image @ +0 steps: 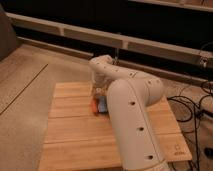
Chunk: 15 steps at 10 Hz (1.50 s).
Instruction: Place the bottle in the ceramic bowl
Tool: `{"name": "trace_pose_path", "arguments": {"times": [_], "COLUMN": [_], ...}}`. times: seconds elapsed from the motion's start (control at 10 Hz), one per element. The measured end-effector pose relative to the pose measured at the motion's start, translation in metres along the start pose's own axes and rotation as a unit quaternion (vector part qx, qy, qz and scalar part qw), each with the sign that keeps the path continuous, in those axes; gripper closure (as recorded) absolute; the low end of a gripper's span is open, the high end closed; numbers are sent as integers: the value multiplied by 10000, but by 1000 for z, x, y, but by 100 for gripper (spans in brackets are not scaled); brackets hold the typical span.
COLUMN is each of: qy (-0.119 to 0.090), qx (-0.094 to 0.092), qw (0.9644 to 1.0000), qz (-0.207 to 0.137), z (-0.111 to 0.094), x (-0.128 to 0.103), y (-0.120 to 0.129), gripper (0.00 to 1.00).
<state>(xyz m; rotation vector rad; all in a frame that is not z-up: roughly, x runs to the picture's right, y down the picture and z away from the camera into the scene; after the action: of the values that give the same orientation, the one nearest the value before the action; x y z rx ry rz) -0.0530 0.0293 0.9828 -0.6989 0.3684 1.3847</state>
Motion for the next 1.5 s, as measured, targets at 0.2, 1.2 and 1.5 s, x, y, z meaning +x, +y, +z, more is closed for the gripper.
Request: {"name": "trace_pose_path", "arguments": {"times": [0.2,1.2,1.5], "qy": [16,-824,-1200], "qx": [-110,327,849], "qw": [9999,9887,9831], "qz": [-67,-1207,-1093], "z": [4,-84,-147], "x": [-8,-91,-90], "y": [-1,66,62], "gripper": [92,100,100]}}
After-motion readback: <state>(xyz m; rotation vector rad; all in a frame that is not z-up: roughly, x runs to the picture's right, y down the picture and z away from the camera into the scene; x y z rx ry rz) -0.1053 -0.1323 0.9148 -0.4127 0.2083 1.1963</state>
